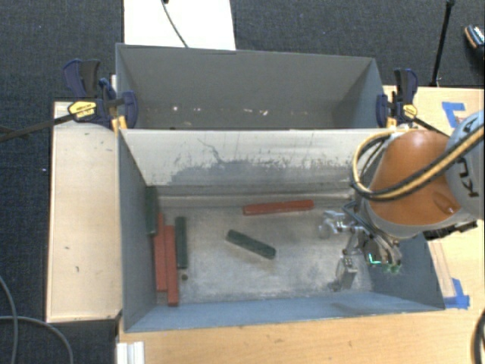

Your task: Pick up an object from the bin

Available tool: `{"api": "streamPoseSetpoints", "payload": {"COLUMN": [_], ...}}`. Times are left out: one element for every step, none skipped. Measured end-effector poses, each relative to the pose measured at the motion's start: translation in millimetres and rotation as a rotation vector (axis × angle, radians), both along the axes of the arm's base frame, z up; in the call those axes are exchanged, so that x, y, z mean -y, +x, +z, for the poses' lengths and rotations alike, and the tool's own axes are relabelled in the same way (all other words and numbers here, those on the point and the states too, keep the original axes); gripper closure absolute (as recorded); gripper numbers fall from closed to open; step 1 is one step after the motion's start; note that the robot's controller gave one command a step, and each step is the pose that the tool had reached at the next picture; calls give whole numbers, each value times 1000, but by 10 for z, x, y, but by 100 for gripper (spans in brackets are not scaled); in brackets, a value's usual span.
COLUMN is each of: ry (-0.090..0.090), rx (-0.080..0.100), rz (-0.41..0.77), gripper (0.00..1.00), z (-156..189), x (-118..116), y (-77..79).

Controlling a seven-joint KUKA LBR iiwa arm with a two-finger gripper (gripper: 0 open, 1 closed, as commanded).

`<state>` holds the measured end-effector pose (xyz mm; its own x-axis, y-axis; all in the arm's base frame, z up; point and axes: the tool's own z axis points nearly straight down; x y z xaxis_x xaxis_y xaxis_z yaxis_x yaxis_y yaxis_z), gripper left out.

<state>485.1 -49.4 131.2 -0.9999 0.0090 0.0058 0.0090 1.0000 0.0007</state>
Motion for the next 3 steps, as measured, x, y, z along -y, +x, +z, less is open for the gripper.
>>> {"api": "streamPoseSetpoints", "payload": {"ry": [3, 2, -2], "rx": [6, 9, 3], "rz": [-111, -364, -252], "gripper": [0, 0, 0], "z": [-634, -606, -610], "x": [-707, -1278, -1193], "y": [348, 489, 343]}}
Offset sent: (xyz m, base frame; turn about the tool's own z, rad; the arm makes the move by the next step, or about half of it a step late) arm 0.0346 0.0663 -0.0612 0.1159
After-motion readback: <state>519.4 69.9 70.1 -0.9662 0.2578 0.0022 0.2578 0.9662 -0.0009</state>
